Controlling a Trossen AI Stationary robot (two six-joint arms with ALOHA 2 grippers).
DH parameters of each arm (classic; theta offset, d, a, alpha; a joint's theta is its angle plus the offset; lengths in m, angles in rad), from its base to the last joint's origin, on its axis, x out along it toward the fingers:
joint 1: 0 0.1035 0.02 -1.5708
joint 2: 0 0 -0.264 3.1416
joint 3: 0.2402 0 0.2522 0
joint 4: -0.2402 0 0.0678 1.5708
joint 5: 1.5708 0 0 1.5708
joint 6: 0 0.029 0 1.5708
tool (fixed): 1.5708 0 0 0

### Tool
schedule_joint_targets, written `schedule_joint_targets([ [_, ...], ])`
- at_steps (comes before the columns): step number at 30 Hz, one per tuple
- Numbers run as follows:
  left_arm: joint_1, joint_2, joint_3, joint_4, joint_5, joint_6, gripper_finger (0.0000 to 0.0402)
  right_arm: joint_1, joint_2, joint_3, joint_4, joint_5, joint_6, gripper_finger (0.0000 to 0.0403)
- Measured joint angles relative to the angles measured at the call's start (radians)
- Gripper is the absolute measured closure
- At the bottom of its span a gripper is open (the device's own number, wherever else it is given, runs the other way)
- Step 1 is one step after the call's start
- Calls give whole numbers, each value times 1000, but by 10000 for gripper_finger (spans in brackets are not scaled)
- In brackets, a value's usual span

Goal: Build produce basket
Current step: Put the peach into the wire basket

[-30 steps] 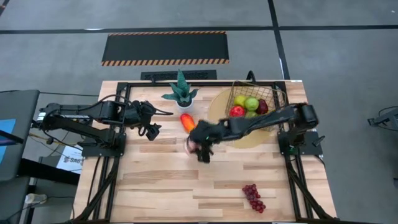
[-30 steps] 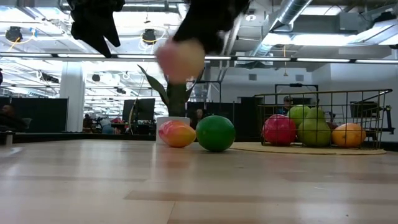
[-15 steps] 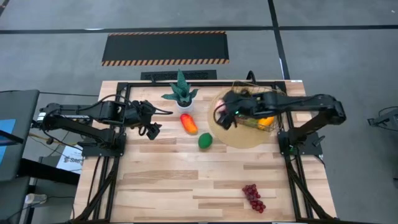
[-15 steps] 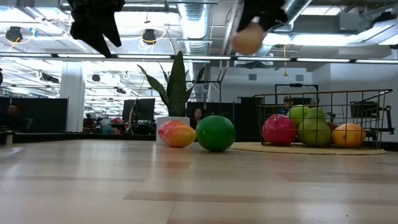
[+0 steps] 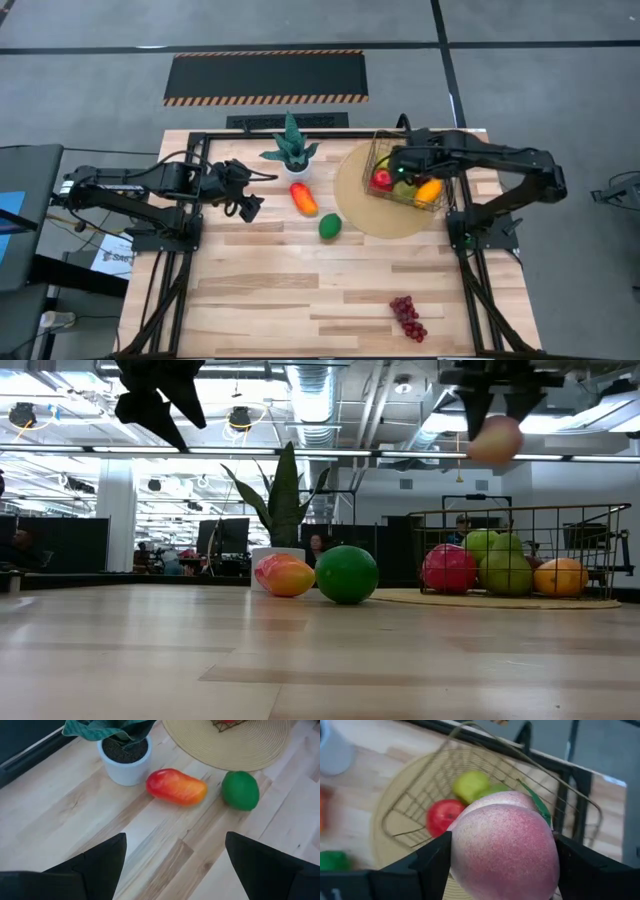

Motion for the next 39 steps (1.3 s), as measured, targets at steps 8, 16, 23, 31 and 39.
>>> schedule_joint_targets([
  [8, 8, 0, 0, 10, 5, 5, 74, -92, -85, -119, -6, -45, 102, 106],
  [16, 69, 0, 0, 12, 27, 43, 74, -165, -168, -317, 6, -53, 259, 106],
  [23, 108, 0, 0, 11, 45, 88, 74, -237, -167, -458, 139, -54, 260, 106],
  [31, 130, 0, 0, 11, 45, 103, 74, -352, -117, -525, 213, -42, 172, 106],
  [39, 130, 0, 0, 11, 45, 117, 74, -443, -47, -525, 308, -35, 32, 106],
])
